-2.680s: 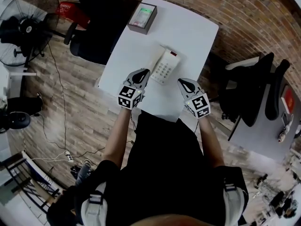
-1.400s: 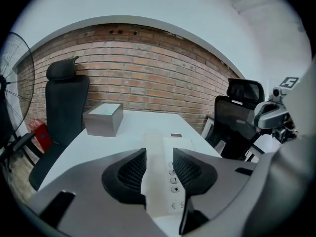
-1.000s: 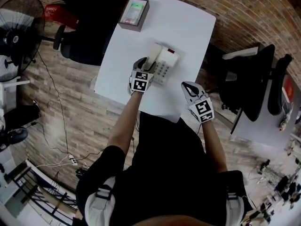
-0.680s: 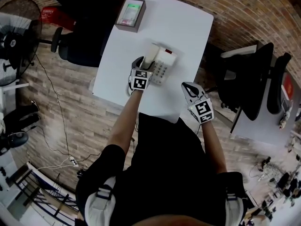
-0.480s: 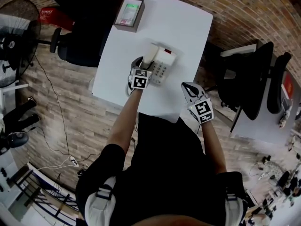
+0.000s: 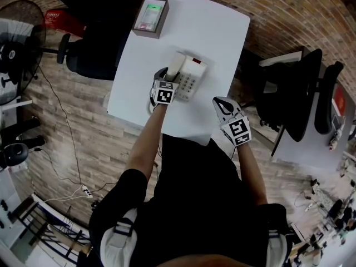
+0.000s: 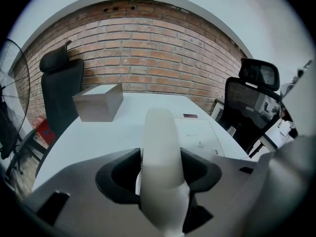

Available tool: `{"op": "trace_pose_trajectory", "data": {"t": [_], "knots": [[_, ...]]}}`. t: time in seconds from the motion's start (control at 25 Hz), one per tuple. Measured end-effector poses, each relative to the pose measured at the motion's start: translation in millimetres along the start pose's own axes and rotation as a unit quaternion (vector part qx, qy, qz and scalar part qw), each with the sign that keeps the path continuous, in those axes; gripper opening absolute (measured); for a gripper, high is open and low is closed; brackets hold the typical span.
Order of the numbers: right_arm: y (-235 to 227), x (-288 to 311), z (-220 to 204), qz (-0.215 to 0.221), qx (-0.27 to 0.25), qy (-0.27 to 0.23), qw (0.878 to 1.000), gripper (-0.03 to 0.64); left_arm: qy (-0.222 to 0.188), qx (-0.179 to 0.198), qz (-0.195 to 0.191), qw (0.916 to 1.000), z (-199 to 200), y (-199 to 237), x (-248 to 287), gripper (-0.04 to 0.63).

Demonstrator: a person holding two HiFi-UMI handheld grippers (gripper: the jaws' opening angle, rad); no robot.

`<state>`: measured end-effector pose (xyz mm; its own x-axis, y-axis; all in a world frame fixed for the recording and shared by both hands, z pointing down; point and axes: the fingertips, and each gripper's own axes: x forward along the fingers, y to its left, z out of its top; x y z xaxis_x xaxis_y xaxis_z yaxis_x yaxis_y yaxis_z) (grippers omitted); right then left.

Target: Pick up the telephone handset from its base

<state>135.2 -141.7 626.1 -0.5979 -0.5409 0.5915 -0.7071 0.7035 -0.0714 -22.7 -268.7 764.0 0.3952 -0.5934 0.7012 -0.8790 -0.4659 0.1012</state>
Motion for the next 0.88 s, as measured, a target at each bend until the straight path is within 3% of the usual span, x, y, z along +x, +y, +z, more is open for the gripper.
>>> {"op": "trace_pose_trajectory", "data": {"t": [0.88], "knots": [[6, -4, 8, 0.001, 0.004, 0.004, 1.000, -0.003, -0.014, 0.018, -0.004, 0.9997, 7, -3, -16, 0.219]]}}
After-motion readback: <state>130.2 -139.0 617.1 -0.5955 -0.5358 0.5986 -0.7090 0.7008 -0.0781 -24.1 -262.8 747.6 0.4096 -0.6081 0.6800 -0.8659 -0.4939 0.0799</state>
